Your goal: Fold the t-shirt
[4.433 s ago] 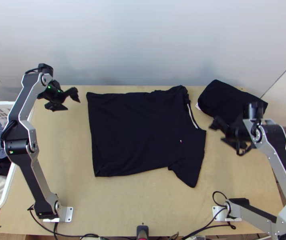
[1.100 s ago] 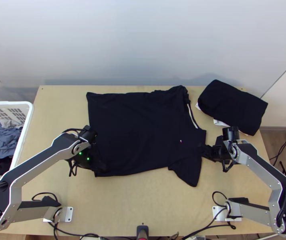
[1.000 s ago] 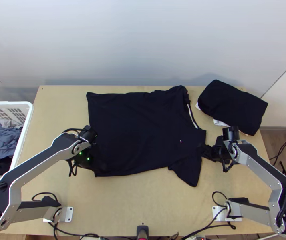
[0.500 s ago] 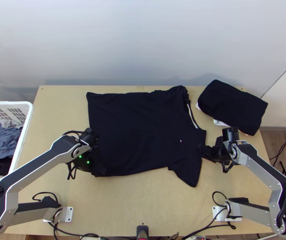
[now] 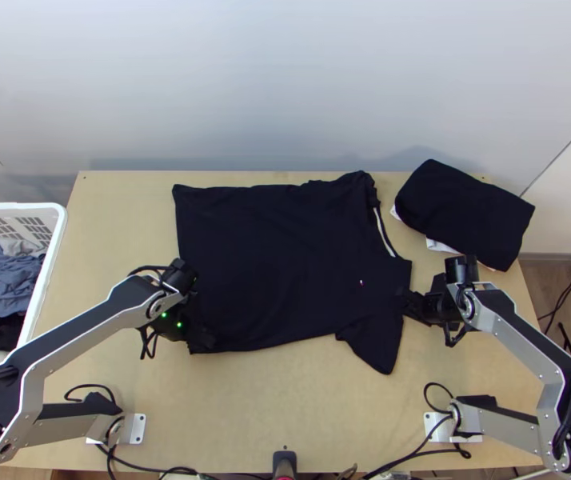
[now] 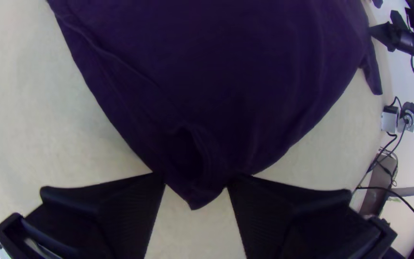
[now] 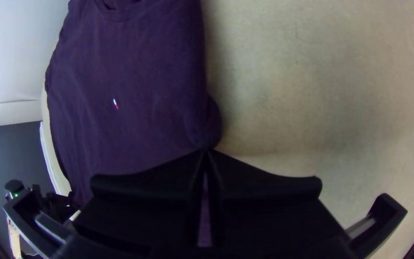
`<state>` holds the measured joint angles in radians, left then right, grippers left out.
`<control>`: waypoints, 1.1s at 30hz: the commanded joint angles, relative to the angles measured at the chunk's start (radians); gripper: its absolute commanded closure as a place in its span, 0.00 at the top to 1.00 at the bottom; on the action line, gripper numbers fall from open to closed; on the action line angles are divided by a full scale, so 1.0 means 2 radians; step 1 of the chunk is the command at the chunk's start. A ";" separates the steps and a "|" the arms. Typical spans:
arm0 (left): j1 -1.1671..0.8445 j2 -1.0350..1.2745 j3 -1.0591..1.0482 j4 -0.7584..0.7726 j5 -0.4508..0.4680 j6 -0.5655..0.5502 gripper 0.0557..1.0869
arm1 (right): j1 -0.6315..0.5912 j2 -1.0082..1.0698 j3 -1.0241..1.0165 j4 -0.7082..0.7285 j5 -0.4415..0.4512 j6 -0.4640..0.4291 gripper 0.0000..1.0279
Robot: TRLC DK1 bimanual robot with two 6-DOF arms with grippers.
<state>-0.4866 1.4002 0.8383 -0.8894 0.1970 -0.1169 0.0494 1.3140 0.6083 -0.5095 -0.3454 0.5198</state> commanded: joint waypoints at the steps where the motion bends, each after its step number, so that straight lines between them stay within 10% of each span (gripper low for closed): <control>1: 0.005 -0.004 -0.020 0.061 -0.001 0.009 0.03 | -0.005 -0.006 0.003 0.000 0.000 -0.001 0.03; 13: 0.111 -0.036 0.095 0.037 0.002 -0.032 0.04 | -0.041 -0.035 0.092 0.001 0.002 -0.008 0.03; 33: 0.283 0.081 0.499 0.048 0.018 -0.128 0.03 | 0.001 0.075 0.585 0.035 0.030 0.001 0.03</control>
<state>-0.0139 1.5078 1.5551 -0.8005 0.2310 -0.3309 0.0330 1.4094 1.4498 -0.4553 -0.2996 0.4961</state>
